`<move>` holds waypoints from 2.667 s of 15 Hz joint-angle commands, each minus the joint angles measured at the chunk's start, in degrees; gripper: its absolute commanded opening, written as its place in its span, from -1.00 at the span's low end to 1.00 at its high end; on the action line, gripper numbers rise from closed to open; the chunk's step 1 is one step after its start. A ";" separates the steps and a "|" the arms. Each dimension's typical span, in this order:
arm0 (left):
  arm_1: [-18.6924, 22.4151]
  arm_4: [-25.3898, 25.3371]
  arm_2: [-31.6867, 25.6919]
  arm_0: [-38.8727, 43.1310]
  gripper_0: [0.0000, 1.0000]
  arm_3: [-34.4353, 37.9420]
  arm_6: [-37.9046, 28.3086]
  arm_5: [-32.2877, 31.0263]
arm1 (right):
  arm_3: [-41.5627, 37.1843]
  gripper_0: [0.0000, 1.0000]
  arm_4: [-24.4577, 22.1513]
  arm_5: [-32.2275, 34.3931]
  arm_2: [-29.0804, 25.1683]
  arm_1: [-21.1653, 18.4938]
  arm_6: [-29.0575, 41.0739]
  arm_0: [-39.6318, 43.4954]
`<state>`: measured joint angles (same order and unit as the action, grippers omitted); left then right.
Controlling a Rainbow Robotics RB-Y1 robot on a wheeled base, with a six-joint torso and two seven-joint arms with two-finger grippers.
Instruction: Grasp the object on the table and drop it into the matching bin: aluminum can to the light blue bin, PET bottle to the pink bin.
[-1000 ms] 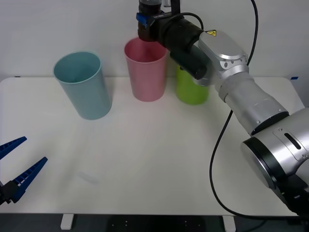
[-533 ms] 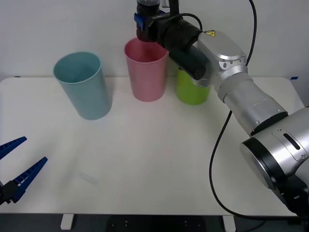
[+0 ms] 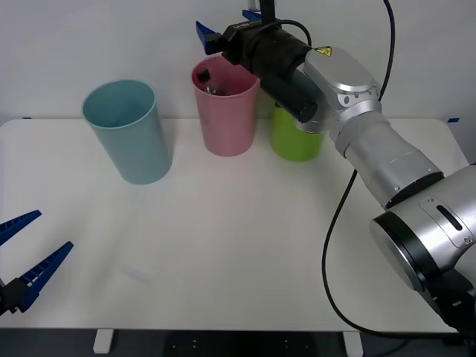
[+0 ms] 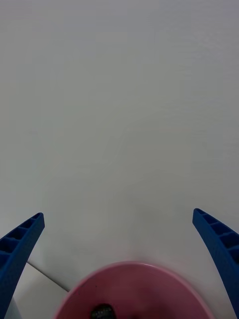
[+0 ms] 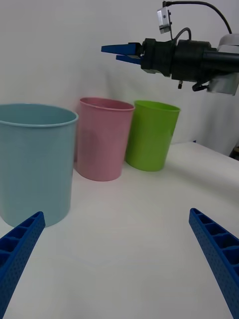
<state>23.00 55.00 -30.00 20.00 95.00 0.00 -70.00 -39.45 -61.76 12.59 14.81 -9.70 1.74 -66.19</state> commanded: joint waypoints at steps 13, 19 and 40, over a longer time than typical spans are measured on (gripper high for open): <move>0.00 0.00 0.00 0.00 1.00 0.00 0.00 0.00 | -24.36 1.00 2.70 3.41 0.22 -7.35 -1.30 18.37; 0.00 0.00 0.00 0.00 1.00 0.00 0.00 0.00 | -39.83 1.00 4.89 6.13 0.22 -14.73 -1.74 32.26; 0.00 0.00 0.00 0.00 1.00 0.00 0.00 0.00 | -49.41 1.00 4.63 40.41 -22.54 -24.05 -16.33 65.04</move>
<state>23.00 55.00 -30.00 20.00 95.00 0.00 -70.00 -88.87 -56.44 51.48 -6.56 -33.83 -14.85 -2.00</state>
